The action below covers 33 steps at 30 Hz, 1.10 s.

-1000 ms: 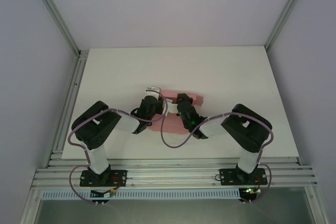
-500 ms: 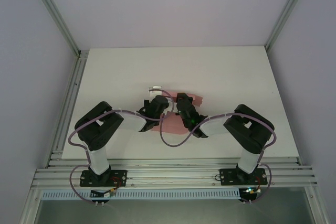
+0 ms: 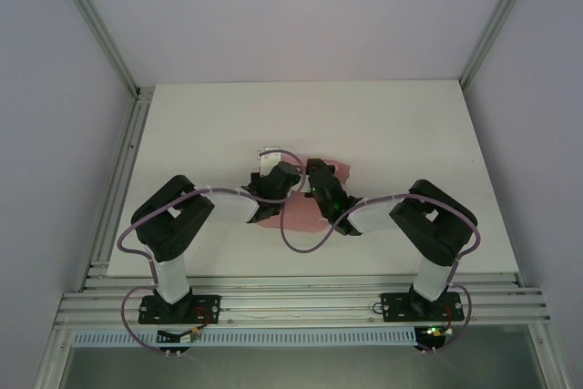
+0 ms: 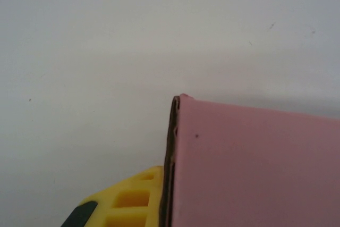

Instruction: Assemble paper box

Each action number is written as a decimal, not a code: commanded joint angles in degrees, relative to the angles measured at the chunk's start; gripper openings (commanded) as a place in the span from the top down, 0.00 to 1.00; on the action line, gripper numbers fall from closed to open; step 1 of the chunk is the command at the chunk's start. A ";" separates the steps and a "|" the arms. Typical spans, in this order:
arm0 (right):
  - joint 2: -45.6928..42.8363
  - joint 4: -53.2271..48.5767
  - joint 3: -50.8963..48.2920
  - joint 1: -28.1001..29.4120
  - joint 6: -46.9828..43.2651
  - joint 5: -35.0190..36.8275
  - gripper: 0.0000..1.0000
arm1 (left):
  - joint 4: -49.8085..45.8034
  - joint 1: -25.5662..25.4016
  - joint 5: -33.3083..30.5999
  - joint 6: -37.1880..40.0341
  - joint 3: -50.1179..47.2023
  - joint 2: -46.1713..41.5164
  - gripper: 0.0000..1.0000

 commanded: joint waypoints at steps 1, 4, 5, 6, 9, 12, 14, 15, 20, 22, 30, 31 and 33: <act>-0.64 -7.82 -1.55 1.07 4.17 5.17 1.00 | -12.88 3.87 -24.62 -5.83 1.03 3.42 1.00; -0.72 -8.94 -1.46 1.08 4.25 5.17 1.00 | -12.97 3.89 -24.07 -7.52 0.48 3.19 1.00; -0.73 -9.46 -1.46 1.03 4.25 5.17 1.00 | -14.63 3.86 -24.48 -8.67 0.97 3.22 1.00; -0.73 -9.70 -1.51 1.07 4.26 5.17 1.00 | -16.31 3.88 -25.17 -9.32 1.80 3.53 1.00; -0.65 -9.75 -1.46 1.08 4.34 5.17 1.00 | -22.74 3.80 -27.78 -11.30 5.04 5.36 1.00; -0.55 -9.84 -1.28 1.08 4.75 5.17 1.00 | -25.84 3.82 -26.57 -14.28 6.04 6.13 1.00; -0.59 -9.66 -1.28 1.08 4.87 5.17 1.00 | -23.38 3.87 -24.86 -12.91 5.02 5.79 1.00; -0.64 -9.76 -1.29 1.08 4.95 5.17 1.00 | -23.62 3.89 -24.69 -13.11 5.08 5.60 1.00; -0.77 -9.36 -0.31 1.17 5.93 6.62 1.00 | -20.20 3.87 -21.06 -8.97 4.65 5.09 1.00; -0.91 -9.57 0.63 1.18 7.44 6.60 1.00 | -12.82 3.89 -14.84 -5.07 2.02 3.68 1.00; -7.07 -12.83 5.57 0.88 15.73 3.79 0.68 | 1.96 3.85 1.98 1.34 -3.06 -2.93 1.00; -8.55 -13.16 6.32 0.75 16.48 3.23 0.65 | 3.85 3.89 3.59 2.30 -3.96 -3.80 1.00; -11.36 -15.47 7.83 0.31 18.26 2.04 0.50 | 6.78 3.93 6.39 2.40 -5.59 -5.53 1.00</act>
